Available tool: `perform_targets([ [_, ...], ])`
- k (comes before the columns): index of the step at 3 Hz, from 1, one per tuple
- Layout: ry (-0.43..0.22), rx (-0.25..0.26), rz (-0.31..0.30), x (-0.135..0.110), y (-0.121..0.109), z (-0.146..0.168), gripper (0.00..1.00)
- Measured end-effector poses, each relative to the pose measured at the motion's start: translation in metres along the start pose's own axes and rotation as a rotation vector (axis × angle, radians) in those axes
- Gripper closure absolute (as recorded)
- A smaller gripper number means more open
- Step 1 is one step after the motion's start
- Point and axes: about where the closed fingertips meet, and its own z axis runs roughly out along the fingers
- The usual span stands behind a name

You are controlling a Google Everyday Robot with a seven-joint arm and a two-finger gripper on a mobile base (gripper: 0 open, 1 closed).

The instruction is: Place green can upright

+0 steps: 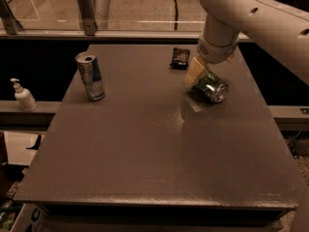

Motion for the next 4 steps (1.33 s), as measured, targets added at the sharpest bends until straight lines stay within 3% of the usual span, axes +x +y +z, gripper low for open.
perform_targets([
  [3, 0.026, 0.010, 0.034, 0.011, -0.010, 0.000, 0.88],
  [4, 0.000, -0.011, 0.029, 0.009, -0.010, -0.011, 1.00],
])
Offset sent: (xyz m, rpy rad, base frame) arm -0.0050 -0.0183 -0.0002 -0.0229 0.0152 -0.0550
